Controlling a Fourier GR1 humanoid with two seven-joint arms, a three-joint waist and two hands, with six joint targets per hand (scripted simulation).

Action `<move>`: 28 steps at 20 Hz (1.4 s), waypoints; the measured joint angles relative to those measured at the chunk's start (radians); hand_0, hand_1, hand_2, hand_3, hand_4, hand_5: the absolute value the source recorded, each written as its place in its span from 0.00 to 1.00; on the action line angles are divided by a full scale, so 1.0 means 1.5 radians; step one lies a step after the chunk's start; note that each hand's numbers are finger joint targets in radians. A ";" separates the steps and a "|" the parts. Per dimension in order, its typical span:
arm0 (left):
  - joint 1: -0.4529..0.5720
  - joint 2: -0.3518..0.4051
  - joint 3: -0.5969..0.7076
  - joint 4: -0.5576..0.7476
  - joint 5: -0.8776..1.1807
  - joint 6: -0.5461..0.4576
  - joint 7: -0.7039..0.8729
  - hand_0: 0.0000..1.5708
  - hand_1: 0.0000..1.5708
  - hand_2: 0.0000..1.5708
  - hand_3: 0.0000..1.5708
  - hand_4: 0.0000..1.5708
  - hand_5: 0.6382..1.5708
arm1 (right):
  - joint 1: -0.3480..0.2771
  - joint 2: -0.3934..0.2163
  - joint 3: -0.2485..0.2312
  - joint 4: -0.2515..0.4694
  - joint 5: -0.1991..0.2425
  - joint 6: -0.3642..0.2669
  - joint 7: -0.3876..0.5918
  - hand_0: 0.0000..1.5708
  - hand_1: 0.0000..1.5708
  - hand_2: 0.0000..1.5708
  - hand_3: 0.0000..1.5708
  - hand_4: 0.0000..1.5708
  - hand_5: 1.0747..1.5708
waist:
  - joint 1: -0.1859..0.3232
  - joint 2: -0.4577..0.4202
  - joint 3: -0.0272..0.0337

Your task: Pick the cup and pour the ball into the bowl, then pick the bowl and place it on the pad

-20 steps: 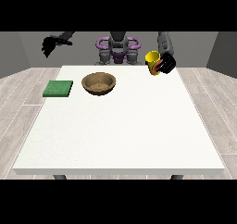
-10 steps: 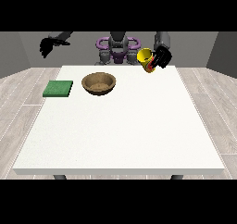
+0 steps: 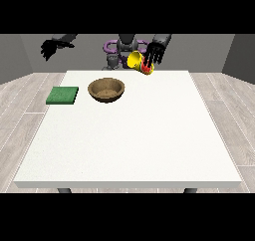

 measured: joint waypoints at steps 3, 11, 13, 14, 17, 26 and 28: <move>-0.029 -0.023 -0.060 0.006 -0.085 -0.024 0.057 0.96 0.96 1.00 1.00 0.88 0.82 | 0.004 -0.011 -0.009 0.026 -0.001 0.012 -0.011 0.00 0.00 0.00 0.00 0.00 1.00 | 0.002 -0.012 0.0005; -0.089 -0.086 -0.216 0.049 -0.276 -0.137 0.130 0.98 0.98 1.00 1.00 0.99 0.56 | -0.017 -0.019 -0.005 0.048 -0.001 0.028 -0.016 0.00 0.00 0.00 0.00 0.00 1.00 | -0.016 -0.008 0.0002; -0.101 -0.096 -0.257 0.060 -0.323 -0.173 0.138 0.97 0.97 1.00 1.00 0.96 0.64 | -0.016 -0.015 -0.003 0.057 0.000 0.030 -0.016 0.00 0.00 0.00 0.00 0.00 1.00 | -0.015 -0.015 0.0002; -0.108 -0.096 -0.275 0.066 -0.344 -0.189 0.139 0.95 0.95 1.00 1.00 0.95 0.64 | -0.017 -0.014 -0.002 0.058 0.000 0.031 -0.018 0.00 0.00 0.00 0.00 0.00 1.00 | -0.015 -0.016 0.0002; -0.117 -0.098 -0.318 0.084 -0.402 -0.222 0.145 0.93 0.93 1.00 1.00 0.96 0.58 | -0.024 -0.015 -0.003 0.058 -0.001 0.028 -0.016 0.00 0.00 0.00 0.00 0.00 1.00 | -0.017 -0.014 -0.0003; -0.133 -0.107 -0.332 0.068 -0.473 -0.279 0.101 0.94 0.94 1.00 1.00 0.95 0.63 | -0.028 -0.004 -0.001 0.064 -0.004 0.010 0.009 0.00 0.00 0.00 0.00 0.07 0.99 | 0.009 -0.019 -0.0012; -0.115 -0.108 -0.271 0.042 -0.416 -0.243 0.112 0.83 0.83 1.00 1.00 1.00 0.46 | -0.025 0.000 -0.003 0.064 -0.005 -0.004 0.023 0.00 0.00 0.00 0.00 0.16 0.99 | 0.029 -0.024 -0.0033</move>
